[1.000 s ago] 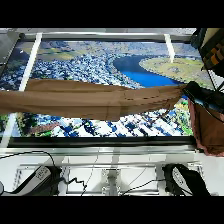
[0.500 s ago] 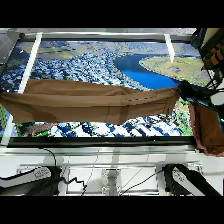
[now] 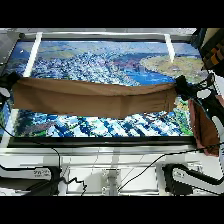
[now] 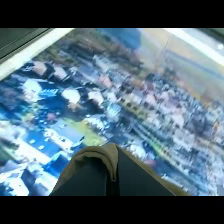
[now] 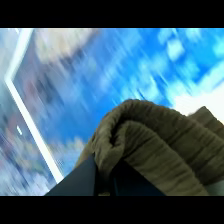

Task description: Fold the clothes and pants, and hang the long-sleeved shirts on hangers.

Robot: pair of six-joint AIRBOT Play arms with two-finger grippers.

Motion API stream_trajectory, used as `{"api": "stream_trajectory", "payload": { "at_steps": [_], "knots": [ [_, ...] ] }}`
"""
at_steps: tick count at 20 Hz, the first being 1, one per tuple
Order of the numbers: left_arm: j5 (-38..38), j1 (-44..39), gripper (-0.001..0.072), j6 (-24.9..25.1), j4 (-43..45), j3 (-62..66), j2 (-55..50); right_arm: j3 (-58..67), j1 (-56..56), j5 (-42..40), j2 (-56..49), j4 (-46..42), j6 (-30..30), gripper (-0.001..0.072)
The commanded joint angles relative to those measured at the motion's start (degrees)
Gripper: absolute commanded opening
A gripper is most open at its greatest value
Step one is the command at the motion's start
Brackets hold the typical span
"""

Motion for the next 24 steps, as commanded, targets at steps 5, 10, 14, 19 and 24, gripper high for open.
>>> {"api": "stream_trajectory", "payload": {
  "at_steps": [5,10,14,19,24],
  "knots": [
    [5.2,-1.2,0.0017,-4.7,-0.2,0.0,-2.4,0.1,5.8,-18.5,-4.1,1.8,0.0,0.0028],
    [8.2,-1.8,0.0685,-4.9,-0.1,0.0,-1.8,0.2,6.1,-18.3,-5.5,1.3,0.0,0.0695],
    [8.1,-2.1,0.0692,-4.9,-0.1,0.0,1.7,2.5,6.1,-16.0,-5.5,1.2,0.0,0.0687],
    [-11.1,0.9,0.0689,-4.9,-0.1,0.0,10.2,4.4,6.1,-10.7,-5.5,1.1,-1.1,0.0687],
    [-44.0,12.9,0.0688,-4.3,0.3,-0.5,13.3,4.4,6.1,-6.7,-5.5,-0.3,-1.1,0.0687]
  ]
}}
